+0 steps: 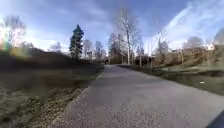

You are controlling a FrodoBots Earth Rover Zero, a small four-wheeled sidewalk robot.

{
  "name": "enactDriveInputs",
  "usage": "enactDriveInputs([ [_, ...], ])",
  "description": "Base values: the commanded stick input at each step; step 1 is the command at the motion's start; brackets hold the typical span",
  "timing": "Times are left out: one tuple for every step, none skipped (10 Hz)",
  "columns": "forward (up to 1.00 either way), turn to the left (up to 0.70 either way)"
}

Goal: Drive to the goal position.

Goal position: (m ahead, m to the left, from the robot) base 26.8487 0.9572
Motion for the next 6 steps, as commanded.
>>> enactDriveInputs([
  [1.00,0.00],
  [1.00,0.00],
  [1.00,0.00],
  [1.00,0.00],
  [1.00,0.00],
  [1.00,0.00],
])
